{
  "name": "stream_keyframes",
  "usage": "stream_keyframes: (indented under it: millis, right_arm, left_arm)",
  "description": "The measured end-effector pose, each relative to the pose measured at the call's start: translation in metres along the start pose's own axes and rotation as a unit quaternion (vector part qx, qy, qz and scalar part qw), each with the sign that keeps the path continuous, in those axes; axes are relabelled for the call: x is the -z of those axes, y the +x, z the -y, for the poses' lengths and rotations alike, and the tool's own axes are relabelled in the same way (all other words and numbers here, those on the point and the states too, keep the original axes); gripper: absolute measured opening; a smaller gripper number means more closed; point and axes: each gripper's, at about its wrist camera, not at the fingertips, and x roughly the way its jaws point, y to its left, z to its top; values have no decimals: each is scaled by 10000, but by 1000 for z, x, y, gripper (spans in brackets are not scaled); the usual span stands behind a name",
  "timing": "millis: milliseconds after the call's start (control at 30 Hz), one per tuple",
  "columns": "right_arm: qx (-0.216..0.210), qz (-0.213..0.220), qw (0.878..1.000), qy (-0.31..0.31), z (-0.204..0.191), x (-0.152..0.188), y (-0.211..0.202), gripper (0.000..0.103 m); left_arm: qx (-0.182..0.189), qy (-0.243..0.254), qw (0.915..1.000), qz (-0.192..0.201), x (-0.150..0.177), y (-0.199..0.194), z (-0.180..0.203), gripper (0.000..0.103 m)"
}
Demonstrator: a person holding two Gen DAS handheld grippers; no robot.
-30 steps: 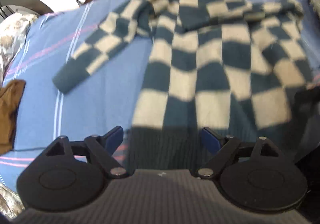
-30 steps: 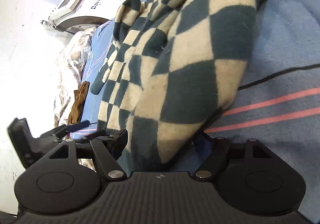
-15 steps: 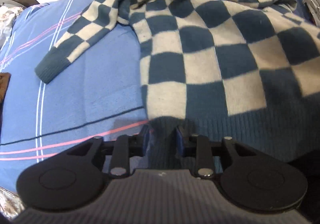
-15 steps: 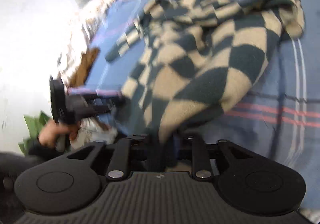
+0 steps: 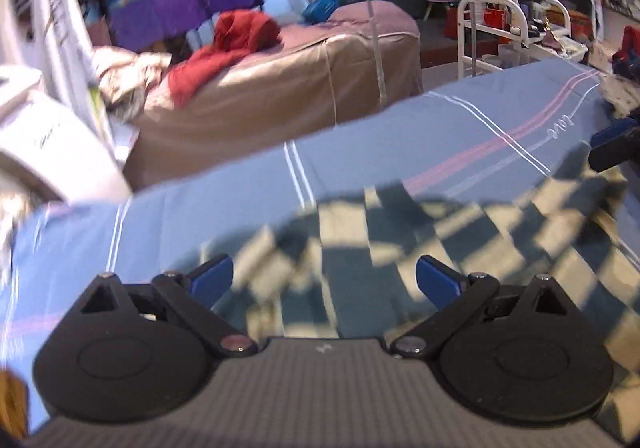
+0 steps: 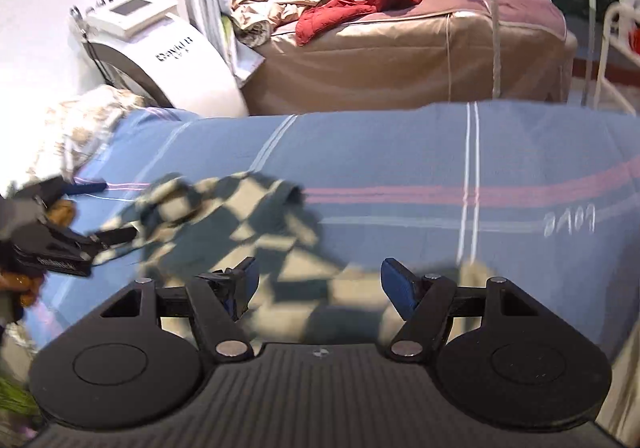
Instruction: Fold small clothes
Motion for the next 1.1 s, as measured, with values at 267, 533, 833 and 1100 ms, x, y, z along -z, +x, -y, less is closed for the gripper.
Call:
stream_keyframes:
  millis: [267,533,833,1100]
  right_arm:
    - [-297,-1094,9920,549,55,-15,67,103]
    - [-357,-1324,9883,662,73,-5,57,103]
    - [-508,-1270,9896,440,68,-15,61,103]
    - [-892,-1985,9757,-252,35,-6,92,103]
  left_arm:
    - [890,1835,9773,-576,-70,158,36,103]
    - [2226,3352,9122,-770,-31,216,75,84]
    - [2546,3097,9130,-758,-17,173,57,6]
    - [2529,2626,9293,-594,24,85,40,6]
